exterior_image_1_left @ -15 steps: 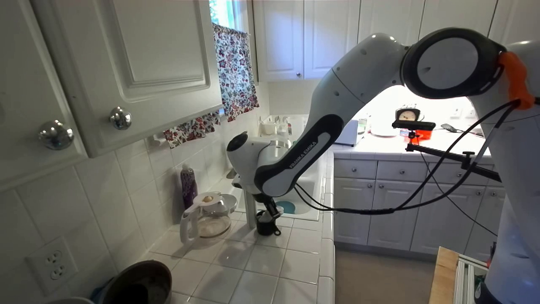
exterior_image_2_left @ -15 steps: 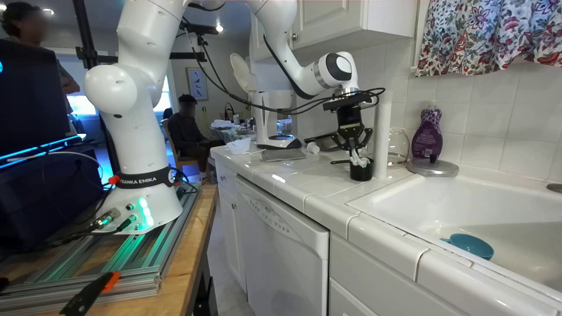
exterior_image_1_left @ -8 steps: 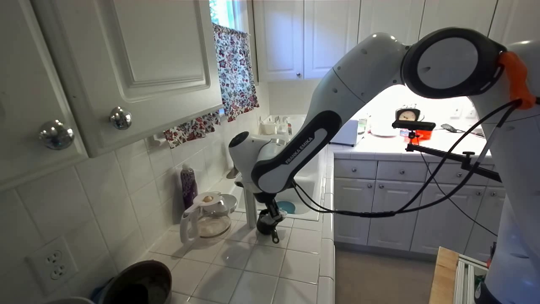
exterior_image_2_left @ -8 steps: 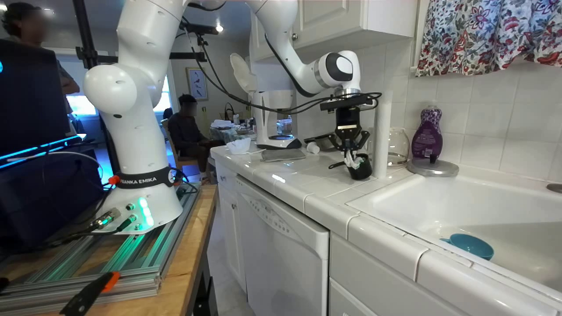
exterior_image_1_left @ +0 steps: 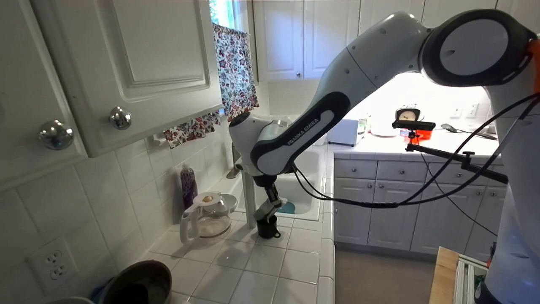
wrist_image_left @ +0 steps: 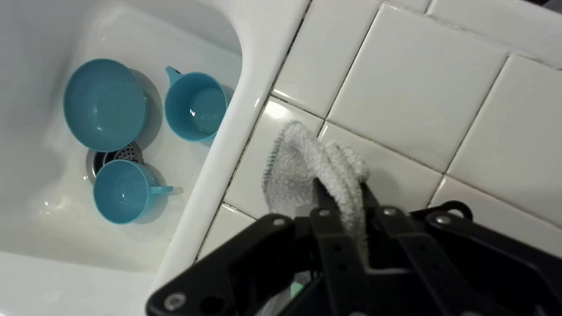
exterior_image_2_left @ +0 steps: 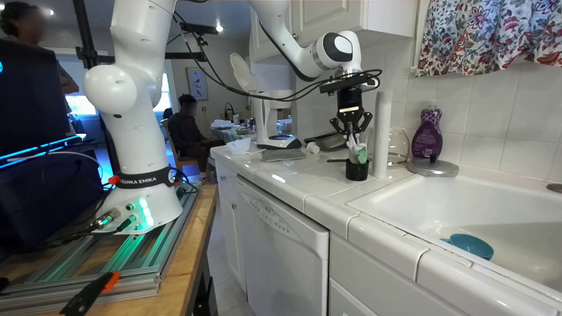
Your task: Move the measuring cup to the right then put the towel in the measuring cup.
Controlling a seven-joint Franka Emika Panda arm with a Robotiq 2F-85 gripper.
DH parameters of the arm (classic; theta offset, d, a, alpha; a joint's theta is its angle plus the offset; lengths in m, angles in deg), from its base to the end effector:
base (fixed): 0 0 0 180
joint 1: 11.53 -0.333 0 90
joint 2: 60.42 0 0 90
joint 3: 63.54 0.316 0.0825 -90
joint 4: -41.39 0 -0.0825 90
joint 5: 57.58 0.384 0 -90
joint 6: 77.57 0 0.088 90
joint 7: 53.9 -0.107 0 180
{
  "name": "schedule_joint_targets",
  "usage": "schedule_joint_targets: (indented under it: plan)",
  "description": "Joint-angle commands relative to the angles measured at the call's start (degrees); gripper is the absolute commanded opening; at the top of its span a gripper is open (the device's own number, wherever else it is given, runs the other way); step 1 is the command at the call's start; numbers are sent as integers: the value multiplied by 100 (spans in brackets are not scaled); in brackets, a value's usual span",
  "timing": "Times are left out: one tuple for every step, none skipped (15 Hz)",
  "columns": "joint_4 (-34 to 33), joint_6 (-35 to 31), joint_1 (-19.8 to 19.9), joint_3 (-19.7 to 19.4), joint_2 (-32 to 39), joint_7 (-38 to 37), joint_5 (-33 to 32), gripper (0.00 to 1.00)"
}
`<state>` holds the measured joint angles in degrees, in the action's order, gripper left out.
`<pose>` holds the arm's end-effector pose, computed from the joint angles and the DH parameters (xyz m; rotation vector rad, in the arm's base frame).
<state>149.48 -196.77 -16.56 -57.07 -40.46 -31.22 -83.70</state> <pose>0.6050 0.0969 0.3153 2.5576 1.1539 -0.2525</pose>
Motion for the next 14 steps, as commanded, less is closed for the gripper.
schedule_joint_targets:
  plan:
    - [-33, 70, 68, 29, 5, 310, 362, 4]
    - [-32, 31, 79, 32, 46, 356, 412, 4]
    - [-46, 28, 101, 48, 93, 437, 512, 4]
    - [-65, 32, 107, 49, 150, 465, 581, 4]
    - [-73, 26, 123, 58, 193, 534, 661, 4]
    - [-89, 51, 132, 63, 251, 564, 746, 4]
    - [-96, 60, 141, 67, 294, 587, 824, 4]
    - [-106, 61, 153, 72, 345, 613, 900, 4]
    - [-115, 54, 170, 78, 393, 630, 983, 4]
    - [-106, -3, 201, 89, 426, 651, 1088, 4]
    - [-105, -48, 230, 100, 452, 675, 1180, 4]
    - [-77, -144, 236, 86, 435, 613, 1205, 4]
    - [-31, -279, 235, 66, 394, 548, 1185, 4]
    - [-5, -392, 224, 41, 357, 481, 1133, 4]
